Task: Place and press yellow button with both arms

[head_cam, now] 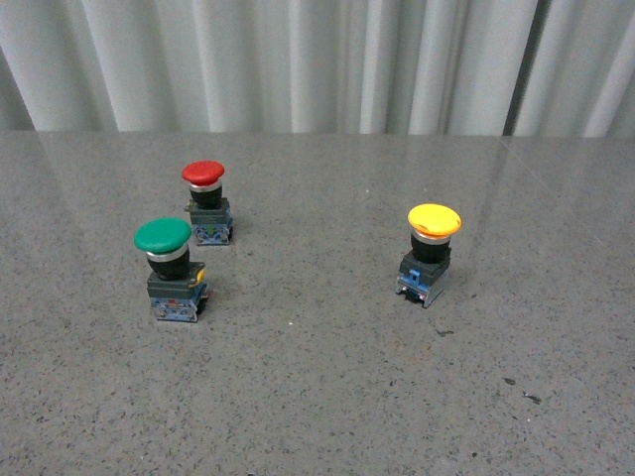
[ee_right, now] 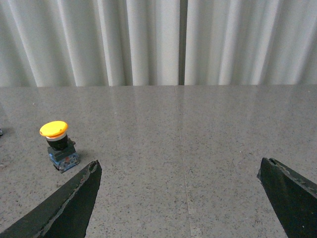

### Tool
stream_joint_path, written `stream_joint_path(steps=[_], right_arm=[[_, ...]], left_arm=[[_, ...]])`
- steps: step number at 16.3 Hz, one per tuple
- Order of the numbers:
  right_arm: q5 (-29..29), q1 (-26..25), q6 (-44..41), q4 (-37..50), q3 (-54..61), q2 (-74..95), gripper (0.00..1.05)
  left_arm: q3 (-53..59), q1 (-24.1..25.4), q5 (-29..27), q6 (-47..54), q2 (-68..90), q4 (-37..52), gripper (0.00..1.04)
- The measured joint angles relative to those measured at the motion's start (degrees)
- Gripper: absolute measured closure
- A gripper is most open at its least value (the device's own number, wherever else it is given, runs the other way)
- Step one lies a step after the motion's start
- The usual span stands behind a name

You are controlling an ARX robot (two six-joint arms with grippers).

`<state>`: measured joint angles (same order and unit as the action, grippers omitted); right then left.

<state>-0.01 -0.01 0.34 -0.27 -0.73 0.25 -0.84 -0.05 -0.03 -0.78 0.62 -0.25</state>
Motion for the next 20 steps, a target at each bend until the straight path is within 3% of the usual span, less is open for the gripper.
stream_joint_path(steps=[1, 3, 4, 5, 7, 8, 11, 12, 14, 16, 20], right_arm=[[0.0, 0.0, 0.0, 0.0, 0.0, 0.0, 0.06], [2.7, 1.1, 0.7, 2.3, -0.1, 1.3, 0.06], [7.8, 4.9, 2.5, 11.2, -1.6, 9.3, 0.06], [8.0, 6.8, 3.3, 17.3, -3.7, 16.5, 0.06], [7.8, 13.3, 3.4, 37.2, -13.9, 41.1, 0.06], [7.4, 15.8, 3.0, 42.3, -18.5, 50.1, 0.06], [5.2, 25.1, 2.9, 43.1, -38.5, 84.5, 0.06], [5.2, 25.3, 2.9, 42.7, -40.2, 87.2, 0.12], [5.2, 25.5, 3.1, 40.8, -42.7, 92.8, 0.34], [4.6, 24.7, 4.2, 38.7, -42.6, 94.0, 0.65], [3.5, 23.0, 6.2, 35.0, -41.1, 93.3, 1.03]], left_arm=[[0.0, 0.0, 0.0, 0.0, 0.0, 0.0, 0.08], [0.0, 0.0, 0.0, 0.1, 0.0, 0.0, 0.07], [0.0, 0.0, 0.0, 0.1, 0.0, 0.0, 0.07], [0.0, 0.0, 0.1, 0.2, 0.0, 0.1, 0.07], [0.0, 0.0, 0.0, 0.2, 0.0, 0.0, 0.07], [0.0, 0.0, 0.0, 0.2, 0.0, 0.0, 0.07], [0.0, 0.0, 0.0, 0.2, 0.0, 0.0, 0.07], [0.0, 0.0, 0.0, 0.2, 0.0, 0.0, 0.07], [0.0, 0.0, 0.0, 0.2, 0.0, 0.0, 0.07], [0.0, 0.0, 0.0, 0.2, 0.0, 0.0, 0.07], [0.0, 0.0, 0.0, 0.2, 0.0, 0.0, 0.07]])
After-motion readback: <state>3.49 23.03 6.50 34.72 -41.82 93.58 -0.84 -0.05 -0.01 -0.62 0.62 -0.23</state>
